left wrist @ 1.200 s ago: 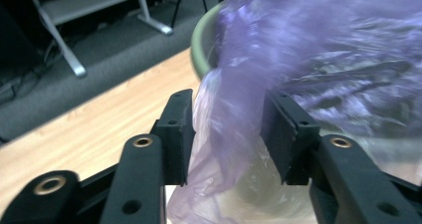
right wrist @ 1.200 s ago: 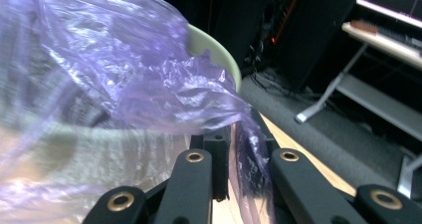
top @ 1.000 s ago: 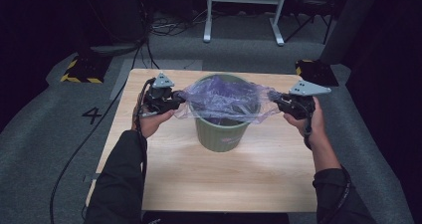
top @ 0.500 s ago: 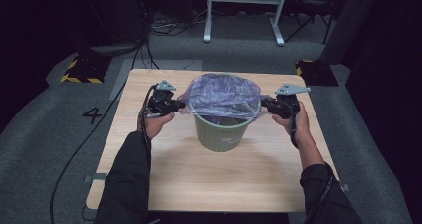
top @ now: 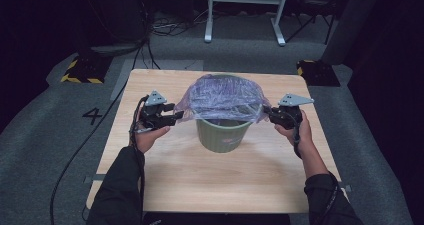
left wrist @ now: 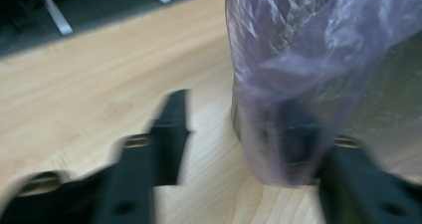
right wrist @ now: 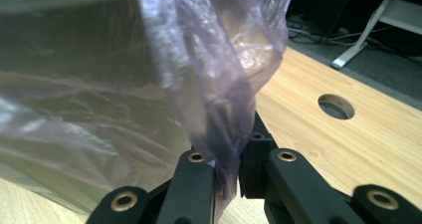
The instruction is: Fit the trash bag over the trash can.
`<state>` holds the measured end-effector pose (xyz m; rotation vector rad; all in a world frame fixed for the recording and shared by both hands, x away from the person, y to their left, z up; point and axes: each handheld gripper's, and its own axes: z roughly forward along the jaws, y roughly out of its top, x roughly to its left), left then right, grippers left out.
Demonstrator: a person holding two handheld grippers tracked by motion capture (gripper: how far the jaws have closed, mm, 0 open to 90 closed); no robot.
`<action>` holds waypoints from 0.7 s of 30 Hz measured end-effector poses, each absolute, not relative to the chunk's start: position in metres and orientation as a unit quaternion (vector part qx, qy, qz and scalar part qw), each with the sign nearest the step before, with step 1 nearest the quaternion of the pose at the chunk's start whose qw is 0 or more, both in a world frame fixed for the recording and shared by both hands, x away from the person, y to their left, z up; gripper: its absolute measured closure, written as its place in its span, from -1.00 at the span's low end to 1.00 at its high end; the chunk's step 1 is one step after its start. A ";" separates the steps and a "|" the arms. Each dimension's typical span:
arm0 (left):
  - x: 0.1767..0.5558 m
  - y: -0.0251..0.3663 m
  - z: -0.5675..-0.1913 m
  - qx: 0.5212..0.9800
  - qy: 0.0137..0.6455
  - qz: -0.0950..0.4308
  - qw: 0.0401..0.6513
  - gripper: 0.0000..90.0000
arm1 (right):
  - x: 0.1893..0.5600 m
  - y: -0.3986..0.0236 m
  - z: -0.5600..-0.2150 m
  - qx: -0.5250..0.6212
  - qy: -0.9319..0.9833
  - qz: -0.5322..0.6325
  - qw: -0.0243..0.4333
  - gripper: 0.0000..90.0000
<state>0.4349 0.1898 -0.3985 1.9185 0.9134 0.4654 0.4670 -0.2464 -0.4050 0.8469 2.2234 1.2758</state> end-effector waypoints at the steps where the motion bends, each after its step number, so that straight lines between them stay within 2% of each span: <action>1: 0.431 0.191 -0.396 0.779 0.367 0.193 0.470 -0.14 | 0.466 -0.248 -0.403 0.305 0.802 0.464 0.220 0.89; 2: 0.426 0.192 -0.394 0.776 0.360 0.196 0.479 -0.30 | 0.465 -0.249 -0.402 0.304 0.801 0.465 0.223 0.88; 7: 0.402 0.197 -0.381 0.771 0.323 0.210 0.507 -0.56 | 0.458 -0.253 -0.392 0.297 0.798 0.466 0.240 0.84; 16: 0.361 0.177 -0.368 0.792 0.252 0.249 0.498 -0.61 | 0.449 -0.254 -0.376 0.284 0.800 0.466 0.250 0.84; 21: 0.357 0.168 -0.374 0.798 0.262 0.263 0.475 -0.54 | 0.443 -0.252 -0.375 0.269 0.808 0.461 0.250 0.82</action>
